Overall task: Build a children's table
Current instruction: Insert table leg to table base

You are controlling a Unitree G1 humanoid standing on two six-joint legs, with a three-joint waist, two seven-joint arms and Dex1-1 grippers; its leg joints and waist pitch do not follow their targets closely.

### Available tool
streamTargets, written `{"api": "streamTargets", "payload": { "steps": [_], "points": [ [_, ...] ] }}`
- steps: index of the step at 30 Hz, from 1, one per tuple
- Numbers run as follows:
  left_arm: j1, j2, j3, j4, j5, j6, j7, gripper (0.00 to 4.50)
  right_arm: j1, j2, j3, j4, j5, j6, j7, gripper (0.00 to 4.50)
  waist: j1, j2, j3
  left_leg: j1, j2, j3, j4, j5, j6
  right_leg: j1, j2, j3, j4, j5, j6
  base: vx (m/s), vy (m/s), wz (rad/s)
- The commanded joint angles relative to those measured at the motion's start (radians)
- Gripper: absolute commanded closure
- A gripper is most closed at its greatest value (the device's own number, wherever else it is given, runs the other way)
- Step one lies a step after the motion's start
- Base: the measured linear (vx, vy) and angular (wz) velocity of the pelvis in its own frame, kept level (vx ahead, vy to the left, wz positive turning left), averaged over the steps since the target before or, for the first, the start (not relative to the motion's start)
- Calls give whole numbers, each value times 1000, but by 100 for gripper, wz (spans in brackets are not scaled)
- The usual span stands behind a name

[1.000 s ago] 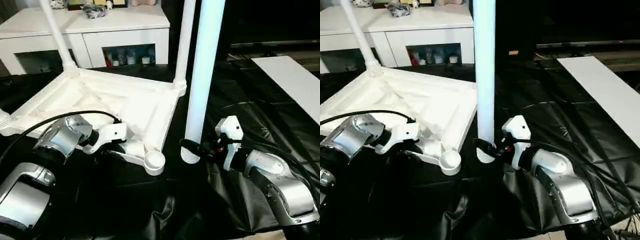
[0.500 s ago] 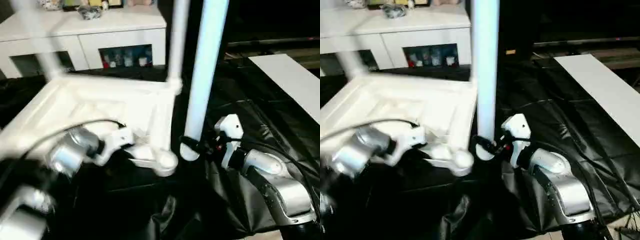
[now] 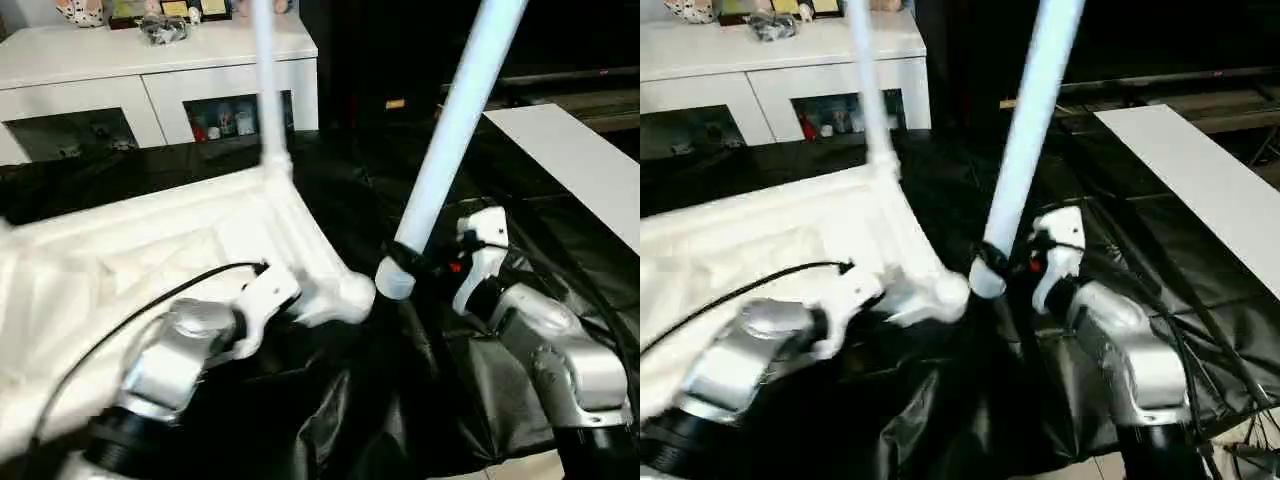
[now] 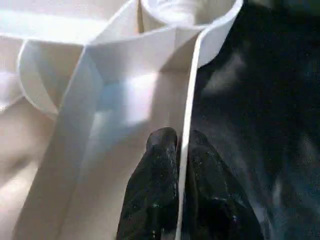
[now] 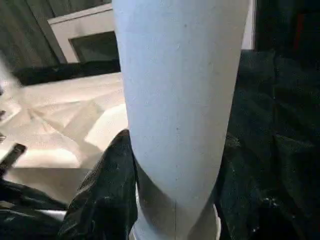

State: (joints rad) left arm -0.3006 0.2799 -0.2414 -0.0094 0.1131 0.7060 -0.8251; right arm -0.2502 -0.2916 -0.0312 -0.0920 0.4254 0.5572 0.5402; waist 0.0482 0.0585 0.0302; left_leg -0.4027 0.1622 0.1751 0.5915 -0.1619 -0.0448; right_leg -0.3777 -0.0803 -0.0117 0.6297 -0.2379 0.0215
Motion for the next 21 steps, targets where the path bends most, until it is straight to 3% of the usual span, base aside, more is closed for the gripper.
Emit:
{"api": "streamTargets", "payload": {
  "steps": [1, 5, 6, 8, 9, 13, 15, 17, 18, 19, 21],
  "points": [
    [9, -25, 35, 31, -26, 3, 58, 446, -20, -7, -4, -2, 32, 37, 28, 265, 7, -24, -47, 20, 50, -22, -75, -227, 50, 23, -50, 23, -94, -164, -180, 0, 0, 0],
    [7, -37, 17, 32, -34, -70, 66, 448, -36, -16, 15, 1, 29, 54, 45, 265, 10, -26, -51, 15, 49, -21, -67, -157, 83, 25, -50, 20, -87, -61, -193, 0, 0, 0],
    [9, -28, -5, 26, -29, -102, 53, 448, -44, -16, 17, 6, 28, 57, 46, 265, 11, -32, -51, 16, 49, -20, -66, -155, 90, 25, -51, 20, -86, -61, -197, 0, 0, 0],
    [11, -20, -22, 21, -20, -122, 46, 448, -50, -18, 17, 9, 30, 62, 46, 265, 12, -31, -50, 19, 51, -18, -66, -161, 91, 22, -52, 21, -89, -79, -199, 0, 0, 0],
    [15, -11, -34, 21, -16, -150, 35, 448, -53, -21, 21, 10, 25, 60, 46, 265, 16, -28, -48, 20, 54, -19, -68, -167, 86, 21, -52, 21, -90, -98, -197, 0, 0, 0],
    [25, 38, -74, 18, 3, -187, 0, 448, -67, -23, 24, 15, 21, 55, 58, 265, 21, -37, -46, 22, 55, -16, -71, -180, 71, 19, -50, 21, -89, -111, -187, 0, 0, 0],
    [25, 52, -83, 22, 6, -204, -8, 448, -80, -23, 29, 21, 20, 51, 73, 265, 21, -35, -44, 23, 56, -18, -74, -200, 60, 18, -51, 22, -89, -140, -183, 0, 0, 0],
    [22, 58, -86, 29, 4, -218, -13, 448, -93, -31, 47, 32, 21, 55, 101, 265, 21, -34, -43, 25, 57, -18, -75, -211, 50, 17, -52, 22, -90, -155, -180, 0, 0, 0],
    [19, 60, -90, 32, 4, -224, -14, 448, -99, -38, 59, 41, 16, 53, 116, 265, 20, -41, -42, 25, 57, -17, -75, -211, 49, 16, -50, 23, -91, -153, -178, 0, 0, 0],
    [14, 68, -102, 38, 9, -231, -20, 448, -108, -46, 74, 61, 6, 47, 133, 265, 21, -36, -42, 26, 58, -18, -76, -212, 45, 16, -52, 24, -89, -149, -180, 0, 0, 0],
    [11, 78, -113, 44, 12, -227, -29, 450, -118, -47, 82, 82, 3, 45, 144, 265, 21, -40, -41, 27, 58, -18, -77, -221, 33, 15, -51, 24, -90, -149, -181, 0, 0, 0]
  ]
}}
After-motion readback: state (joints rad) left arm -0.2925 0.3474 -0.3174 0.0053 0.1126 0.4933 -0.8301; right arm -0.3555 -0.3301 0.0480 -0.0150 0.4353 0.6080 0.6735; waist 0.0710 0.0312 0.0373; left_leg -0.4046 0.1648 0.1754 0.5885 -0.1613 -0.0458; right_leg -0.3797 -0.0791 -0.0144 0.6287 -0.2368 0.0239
